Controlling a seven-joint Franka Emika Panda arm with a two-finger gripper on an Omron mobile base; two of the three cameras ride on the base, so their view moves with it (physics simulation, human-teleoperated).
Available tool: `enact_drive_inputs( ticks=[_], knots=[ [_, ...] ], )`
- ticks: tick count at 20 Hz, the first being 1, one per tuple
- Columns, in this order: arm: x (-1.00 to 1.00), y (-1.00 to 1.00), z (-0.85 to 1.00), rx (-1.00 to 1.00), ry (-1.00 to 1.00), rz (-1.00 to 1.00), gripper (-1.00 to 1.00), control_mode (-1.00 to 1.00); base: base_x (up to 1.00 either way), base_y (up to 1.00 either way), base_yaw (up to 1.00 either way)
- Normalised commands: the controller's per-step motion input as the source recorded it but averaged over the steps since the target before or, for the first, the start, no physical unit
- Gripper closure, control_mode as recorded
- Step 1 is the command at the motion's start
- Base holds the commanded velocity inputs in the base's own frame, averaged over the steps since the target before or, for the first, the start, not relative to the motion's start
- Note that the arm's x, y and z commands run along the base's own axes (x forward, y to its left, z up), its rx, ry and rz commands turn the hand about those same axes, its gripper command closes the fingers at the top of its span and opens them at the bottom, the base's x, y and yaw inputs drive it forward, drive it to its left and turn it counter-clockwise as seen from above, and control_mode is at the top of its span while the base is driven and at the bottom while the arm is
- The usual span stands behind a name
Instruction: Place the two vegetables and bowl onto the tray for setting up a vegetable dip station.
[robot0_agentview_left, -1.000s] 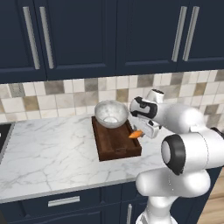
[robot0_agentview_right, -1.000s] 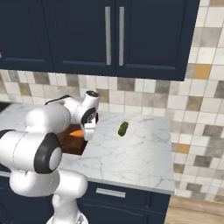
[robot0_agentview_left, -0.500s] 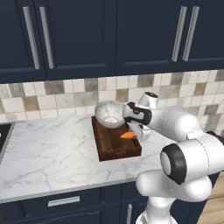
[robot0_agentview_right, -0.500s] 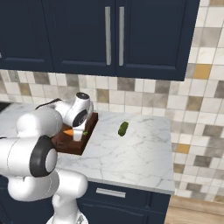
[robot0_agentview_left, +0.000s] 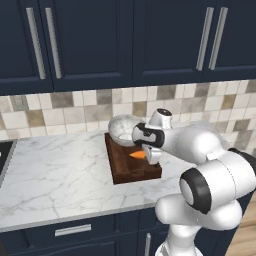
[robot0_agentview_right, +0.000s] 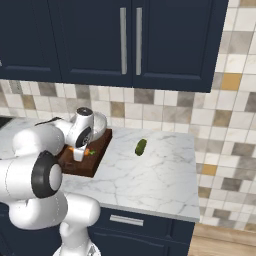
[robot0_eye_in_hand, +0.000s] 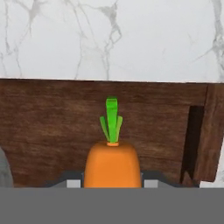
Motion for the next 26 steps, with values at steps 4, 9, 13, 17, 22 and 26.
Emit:
enact_drive_inputs(
  ticks=[4, 9, 13, 17, 22, 26],
  knots=[
    [0.19, 0.00, -0.07, 0.00, 0.00, -0.10, 1.00, -1.00, 0.00, 0.00, 0.00],
    [0.11, 0.02, -0.03, 0.00, 0.00, -0.08, 1.00, -1.00, 0.00, 0.00, 0.00],
    [0.07, 0.03, -0.03, 0.00, 0.00, -0.06, 1.00, -1.00, 0.00, 0.00, 0.00],
    [0.06, 0.04, -0.05, 0.00, 0.00, -0.06, 1.00, -1.00, 0.00, 0.00, 0.00],
    [0.03, 0.04, -0.15, 0.00, 0.00, -0.06, 1.00, -1.00, 0.00, 0.00, 0.00],
    [0.06, 0.06, -0.15, 0.00, 0.00, -0.05, 1.00, -1.00, 0.00, 0.00, 0.00]
  ],
)
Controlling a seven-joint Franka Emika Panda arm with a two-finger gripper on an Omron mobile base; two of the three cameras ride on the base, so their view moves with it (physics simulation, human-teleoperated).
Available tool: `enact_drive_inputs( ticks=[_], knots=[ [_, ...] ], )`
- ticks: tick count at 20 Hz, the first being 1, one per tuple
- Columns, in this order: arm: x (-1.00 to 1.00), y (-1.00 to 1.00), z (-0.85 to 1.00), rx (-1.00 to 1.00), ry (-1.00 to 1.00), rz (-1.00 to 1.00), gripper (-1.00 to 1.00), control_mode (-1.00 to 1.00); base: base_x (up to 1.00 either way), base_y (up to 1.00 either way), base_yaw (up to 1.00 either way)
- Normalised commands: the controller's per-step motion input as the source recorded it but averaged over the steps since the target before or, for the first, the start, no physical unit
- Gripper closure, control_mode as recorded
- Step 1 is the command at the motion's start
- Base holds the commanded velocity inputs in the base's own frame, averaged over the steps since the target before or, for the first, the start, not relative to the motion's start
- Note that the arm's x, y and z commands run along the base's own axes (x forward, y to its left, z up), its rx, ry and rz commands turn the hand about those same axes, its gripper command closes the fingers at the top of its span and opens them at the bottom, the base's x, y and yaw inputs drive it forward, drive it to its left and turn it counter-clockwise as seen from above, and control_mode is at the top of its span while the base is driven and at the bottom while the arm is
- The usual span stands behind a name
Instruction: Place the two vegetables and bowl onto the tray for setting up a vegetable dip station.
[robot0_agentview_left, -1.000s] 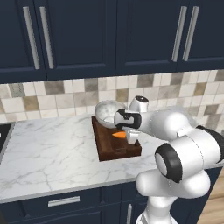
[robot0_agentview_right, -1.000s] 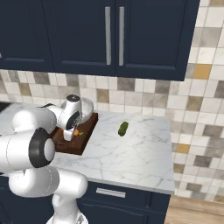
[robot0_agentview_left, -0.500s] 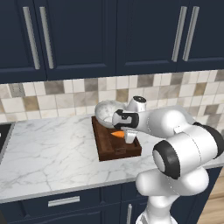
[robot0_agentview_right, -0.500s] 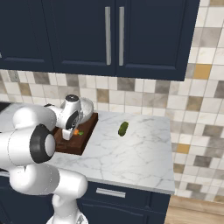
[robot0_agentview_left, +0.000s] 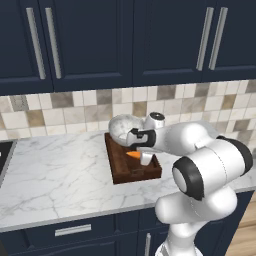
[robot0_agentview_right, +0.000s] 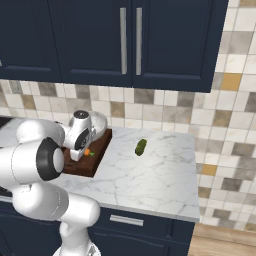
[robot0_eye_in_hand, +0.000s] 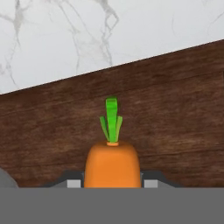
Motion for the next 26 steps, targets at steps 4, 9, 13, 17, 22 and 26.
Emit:
enact_drive_inputs(
  ticks=[4, 9, 13, 17, 22, 26],
  knots=[
    [0.08, 0.05, -0.12, 0.00, 0.00, -0.02, 1.00, -1.00, 0.00, 0.00, 0.00],
    [0.01, 0.06, -0.14, 0.00, 0.00, 0.00, 1.00, -1.00, 0.00, 0.00, 0.00],
    [-0.04, 0.03, -0.10, 0.00, 0.03, 0.00, -1.00, -1.00, 0.00, 0.00, 0.00],
    [-0.12, 0.00, 0.03, 0.00, 0.00, 0.00, -1.00, -1.00, 0.00, 0.00, 0.00],
    [-0.20, -0.04, 0.11, 0.00, 0.00, 0.00, -1.00, -1.00, 0.00, 0.00, 0.00],
    [-0.18, -0.12, 0.18, 0.00, 0.00, -0.01, -1.00, -1.00, 0.00, 0.00, 0.00]
  ],
)
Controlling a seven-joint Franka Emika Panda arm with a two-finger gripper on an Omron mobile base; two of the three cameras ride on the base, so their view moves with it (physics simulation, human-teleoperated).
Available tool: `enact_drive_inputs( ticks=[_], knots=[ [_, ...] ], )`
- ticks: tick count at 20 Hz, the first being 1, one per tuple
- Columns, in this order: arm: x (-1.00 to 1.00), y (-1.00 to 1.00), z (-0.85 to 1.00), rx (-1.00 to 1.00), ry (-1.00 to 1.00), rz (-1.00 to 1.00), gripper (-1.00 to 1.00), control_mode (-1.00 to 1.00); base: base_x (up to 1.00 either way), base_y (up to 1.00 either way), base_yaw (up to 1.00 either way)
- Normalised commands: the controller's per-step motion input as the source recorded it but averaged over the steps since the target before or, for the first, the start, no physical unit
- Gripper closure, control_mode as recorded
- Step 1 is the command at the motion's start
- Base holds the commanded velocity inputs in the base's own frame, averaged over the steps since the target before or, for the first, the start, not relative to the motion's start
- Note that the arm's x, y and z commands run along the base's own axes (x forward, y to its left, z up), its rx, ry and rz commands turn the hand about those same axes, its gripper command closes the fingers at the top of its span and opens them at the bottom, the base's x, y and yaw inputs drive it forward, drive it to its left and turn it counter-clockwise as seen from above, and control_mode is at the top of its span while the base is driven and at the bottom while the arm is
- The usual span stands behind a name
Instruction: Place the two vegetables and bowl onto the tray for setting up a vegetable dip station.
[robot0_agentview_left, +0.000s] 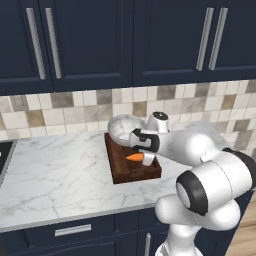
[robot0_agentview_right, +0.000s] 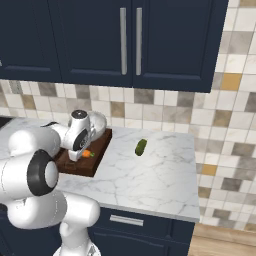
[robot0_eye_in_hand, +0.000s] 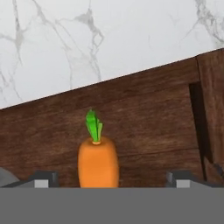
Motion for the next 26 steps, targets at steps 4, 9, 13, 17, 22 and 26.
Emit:
enact_drive_inputs(
  ticks=[4, 9, 13, 17, 22, 26],
  knots=[
    [-0.17, -0.21, 0.22, 0.00, 0.00, -0.02, -1.00, -1.00, 0.00, 0.00, 0.00],
    [-0.25, -0.34, 0.25, 0.00, 0.00, 0.00, -1.00, -1.00, 0.00, 0.00, 0.00],
    [-0.22, -0.44, 0.21, -0.05, -0.01, 0.08, -1.00, -1.00, 0.00, 0.00, 0.00],
    [-0.10, -0.45, 0.19, -0.07, -0.01, 0.20, -1.00, -1.00, 0.00, 0.00, 0.00],
    [-0.03, -0.45, 0.17, -0.10, -0.02, 0.28, -1.00, -1.00, 0.00, 0.00, 0.00],
    [0.05, -0.43, 0.07, -0.08, -0.03, 0.39, -1.00, -1.00, 0.00, 0.00, 0.00]
  ],
)
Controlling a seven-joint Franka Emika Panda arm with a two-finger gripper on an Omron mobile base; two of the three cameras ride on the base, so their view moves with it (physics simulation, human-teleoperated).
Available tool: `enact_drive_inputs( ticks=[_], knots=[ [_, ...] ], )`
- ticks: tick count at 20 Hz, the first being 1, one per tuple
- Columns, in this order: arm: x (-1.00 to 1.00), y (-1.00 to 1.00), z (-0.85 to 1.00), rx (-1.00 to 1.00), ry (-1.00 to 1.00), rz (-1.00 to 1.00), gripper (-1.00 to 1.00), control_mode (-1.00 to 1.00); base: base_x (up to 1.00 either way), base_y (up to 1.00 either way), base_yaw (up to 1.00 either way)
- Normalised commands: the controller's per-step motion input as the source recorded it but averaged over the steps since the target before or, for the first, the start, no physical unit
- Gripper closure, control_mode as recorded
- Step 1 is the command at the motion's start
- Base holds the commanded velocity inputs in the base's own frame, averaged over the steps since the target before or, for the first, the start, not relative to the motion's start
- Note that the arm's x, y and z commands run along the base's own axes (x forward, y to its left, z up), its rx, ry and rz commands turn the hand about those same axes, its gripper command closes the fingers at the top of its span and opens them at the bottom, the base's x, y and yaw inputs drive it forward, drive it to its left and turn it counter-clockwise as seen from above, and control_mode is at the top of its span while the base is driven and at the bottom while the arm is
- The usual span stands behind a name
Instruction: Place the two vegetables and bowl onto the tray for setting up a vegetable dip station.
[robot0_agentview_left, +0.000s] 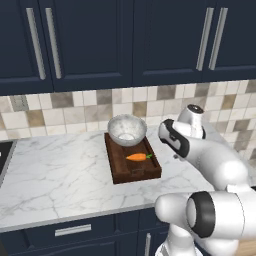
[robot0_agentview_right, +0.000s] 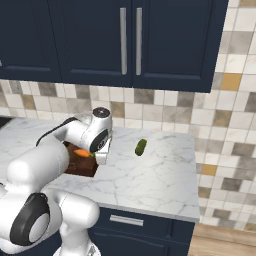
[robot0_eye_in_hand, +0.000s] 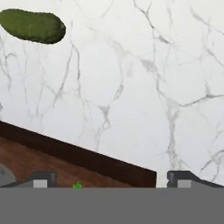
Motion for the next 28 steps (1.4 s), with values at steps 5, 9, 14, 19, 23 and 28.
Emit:
enact_drive_inputs(
  ticks=[5, 9, 14, 19, 23, 28],
  knots=[
    [0.07, -0.40, 0.04, -0.11, -0.12, 0.41, -1.00, -1.00, 0.00, 0.00, 0.00],
    [0.10, -0.34, 0.01, -0.17, -0.16, 0.38, -1.00, -1.00, 0.00, 0.00, 0.00],
    [0.22, -0.24, -0.01, -0.23, -0.13, 0.32, -1.00, -1.00, 0.00, 0.00, 0.00],
    [0.30, -0.23, -0.03, -0.26, -0.03, 0.30, -1.00, -1.00, 0.00, 0.00, 0.00],
    [0.29, -0.23, -0.05, -0.23, 0.00, 0.32, -1.00, -1.00, 0.00, 0.00, 0.00],
    [0.32, -0.18, -0.15, -0.19, 0.00, 0.30, -1.00, -1.00, 0.00, 0.00, 0.00]
  ],
)
